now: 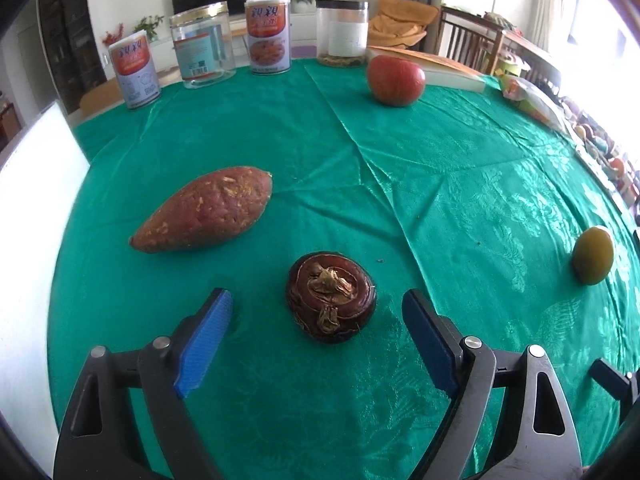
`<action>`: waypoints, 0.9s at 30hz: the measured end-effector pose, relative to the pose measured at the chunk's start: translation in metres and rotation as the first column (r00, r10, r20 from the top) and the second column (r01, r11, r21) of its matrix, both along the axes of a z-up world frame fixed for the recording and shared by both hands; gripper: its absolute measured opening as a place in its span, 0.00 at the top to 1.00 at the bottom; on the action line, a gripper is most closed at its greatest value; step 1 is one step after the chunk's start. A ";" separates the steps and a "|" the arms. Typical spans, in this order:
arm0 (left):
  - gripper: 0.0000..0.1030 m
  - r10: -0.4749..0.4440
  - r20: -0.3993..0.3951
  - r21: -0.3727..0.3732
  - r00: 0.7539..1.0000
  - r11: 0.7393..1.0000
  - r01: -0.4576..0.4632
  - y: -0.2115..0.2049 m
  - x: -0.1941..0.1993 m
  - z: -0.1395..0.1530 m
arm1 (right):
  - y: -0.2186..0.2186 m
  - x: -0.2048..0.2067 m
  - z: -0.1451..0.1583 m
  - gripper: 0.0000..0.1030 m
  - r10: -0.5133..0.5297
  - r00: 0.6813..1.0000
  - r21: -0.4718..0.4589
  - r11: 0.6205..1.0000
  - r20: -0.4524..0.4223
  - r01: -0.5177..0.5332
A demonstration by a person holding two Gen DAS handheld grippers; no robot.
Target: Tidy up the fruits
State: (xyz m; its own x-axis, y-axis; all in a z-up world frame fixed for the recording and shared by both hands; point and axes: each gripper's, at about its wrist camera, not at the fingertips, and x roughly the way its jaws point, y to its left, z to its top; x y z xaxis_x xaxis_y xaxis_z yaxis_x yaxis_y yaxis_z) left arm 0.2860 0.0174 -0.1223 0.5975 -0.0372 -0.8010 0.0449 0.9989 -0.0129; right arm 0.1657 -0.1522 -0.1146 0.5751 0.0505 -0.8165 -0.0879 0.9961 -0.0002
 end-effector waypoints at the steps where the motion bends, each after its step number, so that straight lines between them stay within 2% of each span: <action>1: 0.43 -0.004 0.001 -0.005 1.000 1.000 0.004 0.002 0.000 0.000 | 0.000 0.000 0.000 0.00 0.000 1.000 0.000 1.000 0.000 0.000; 3: 0.57 -0.014 0.011 0.013 1.000 1.000 0.013 0.002 -0.002 0.003 | 0.000 0.000 0.000 0.00 0.000 1.000 0.000 1.000 0.000 0.000; 7: 0.57 -0.002 -0.029 -0.044 1.000 0.999 0.001 0.015 -0.019 0.006 | 0.000 0.000 0.000 0.00 0.000 1.000 0.000 1.000 0.000 0.000; 14: 0.55 -0.011 -0.079 -0.046 0.997 0.999 0.007 0.033 -0.083 0.008 | 0.000 0.000 0.000 0.00 0.000 1.000 0.000 1.000 0.000 0.000; 15: 0.52 -0.007 -0.074 -0.041 0.997 0.999 0.004 0.034 -0.088 0.008 | 0.000 0.000 0.000 0.00 -0.001 1.000 0.000 1.000 -0.001 0.001; 16: 0.37 -0.005 -0.066 -0.034 0.998 0.999 0.003 0.036 -0.092 0.007 | 0.000 0.000 0.000 0.00 0.000 1.000 0.001 1.000 -0.001 0.000; 17: 0.31 0.000 -0.063 -0.024 0.998 1.000 -0.001 0.038 -0.093 0.005 | -0.001 -0.001 0.001 0.00 -0.005 1.000 0.002 1.000 -0.002 0.005; 20: 0.28 0.013 -0.037 -0.002 0.999 1.000 -0.013 0.043 -0.092 0.003 | -0.012 -0.008 0.007 0.00 -0.064 0.998 0.033 0.997 0.020 0.063; 23: 0.25 0.004 -0.019 0.025 1.000 1.000 -0.004 0.043 -0.091 0.000 | -0.036 -0.019 0.023 0.00 -0.167 0.982 0.095 0.983 0.091 0.158; 27: 0.18 0.005 0.008 0.025 1.000 1.000 -0.005 0.046 -0.092 -0.002 | -0.078 -0.029 0.032 0.00 -0.325 0.939 0.245 0.925 0.111 0.291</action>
State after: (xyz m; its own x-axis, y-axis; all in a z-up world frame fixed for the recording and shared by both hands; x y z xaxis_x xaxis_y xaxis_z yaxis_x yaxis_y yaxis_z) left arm 0.1936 0.0631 -0.1248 0.6041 -0.0142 -0.7967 0.0396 0.9991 0.0123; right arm 0.1370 -0.2297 -0.0822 0.7034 0.0217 -0.7105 0.2071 0.9499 0.2340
